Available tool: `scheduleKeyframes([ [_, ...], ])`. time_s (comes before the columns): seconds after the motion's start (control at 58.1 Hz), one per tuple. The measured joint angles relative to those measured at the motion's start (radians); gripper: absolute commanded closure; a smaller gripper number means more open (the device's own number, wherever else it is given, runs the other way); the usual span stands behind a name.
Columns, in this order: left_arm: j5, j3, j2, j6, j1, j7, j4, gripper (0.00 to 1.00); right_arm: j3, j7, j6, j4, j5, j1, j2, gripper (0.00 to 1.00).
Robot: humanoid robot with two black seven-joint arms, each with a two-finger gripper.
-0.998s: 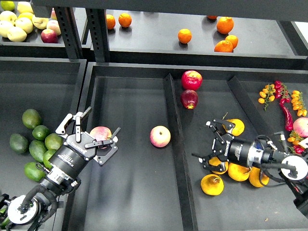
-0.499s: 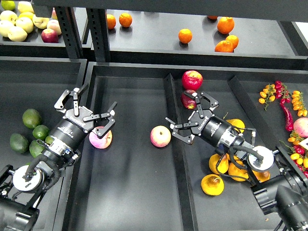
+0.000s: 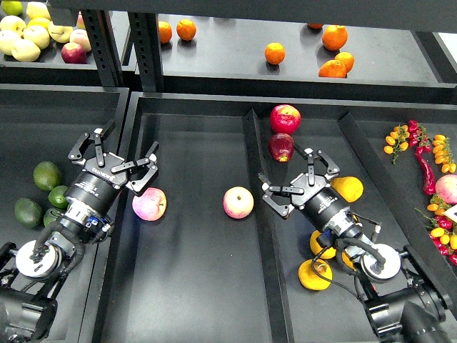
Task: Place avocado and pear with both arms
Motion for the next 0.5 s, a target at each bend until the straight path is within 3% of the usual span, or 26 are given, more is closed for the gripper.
scheduleKeyframes([
  [0.138,-0.025,0.002,0.0,-0.001,0.0,0.0,0.018,0.0,-0.004,0.06,0.026,0.019,0.067,-0.043,0.0,0.01],
  [0.499,-0.085,0.014,0.0,-0.002,-0.082,-0.003,0.028,0.0,-0.03,0.054,0.038,0.084,0.24,-0.087,0.0,0.01],
])
